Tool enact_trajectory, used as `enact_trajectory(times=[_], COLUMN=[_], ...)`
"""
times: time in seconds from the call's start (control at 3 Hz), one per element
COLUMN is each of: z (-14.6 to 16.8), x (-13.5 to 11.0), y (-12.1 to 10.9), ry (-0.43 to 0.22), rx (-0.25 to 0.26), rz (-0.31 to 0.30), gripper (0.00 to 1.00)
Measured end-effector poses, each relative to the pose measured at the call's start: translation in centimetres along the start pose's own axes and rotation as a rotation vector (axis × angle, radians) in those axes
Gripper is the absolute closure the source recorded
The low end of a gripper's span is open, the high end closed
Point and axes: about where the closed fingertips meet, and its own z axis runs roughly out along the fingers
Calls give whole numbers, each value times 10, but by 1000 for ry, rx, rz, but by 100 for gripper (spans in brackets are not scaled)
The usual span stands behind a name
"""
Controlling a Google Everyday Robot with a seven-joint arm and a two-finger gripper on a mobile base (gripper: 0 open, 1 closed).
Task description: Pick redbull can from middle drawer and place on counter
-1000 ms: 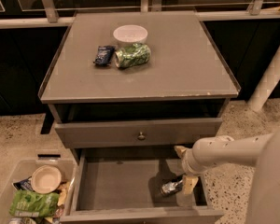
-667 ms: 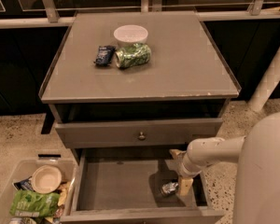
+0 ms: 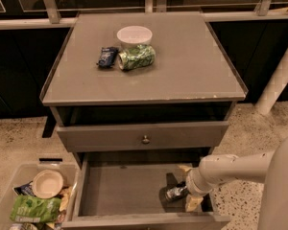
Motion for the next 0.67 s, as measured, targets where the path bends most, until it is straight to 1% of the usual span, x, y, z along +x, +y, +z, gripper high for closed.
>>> enact_trajectory(times=[0.33,0.67], z=[13,52], x=[1,-6], y=[17,-2], ry=[-4,18], rx=[-36,-109], rz=[-2,-36], gripper=[0,0])
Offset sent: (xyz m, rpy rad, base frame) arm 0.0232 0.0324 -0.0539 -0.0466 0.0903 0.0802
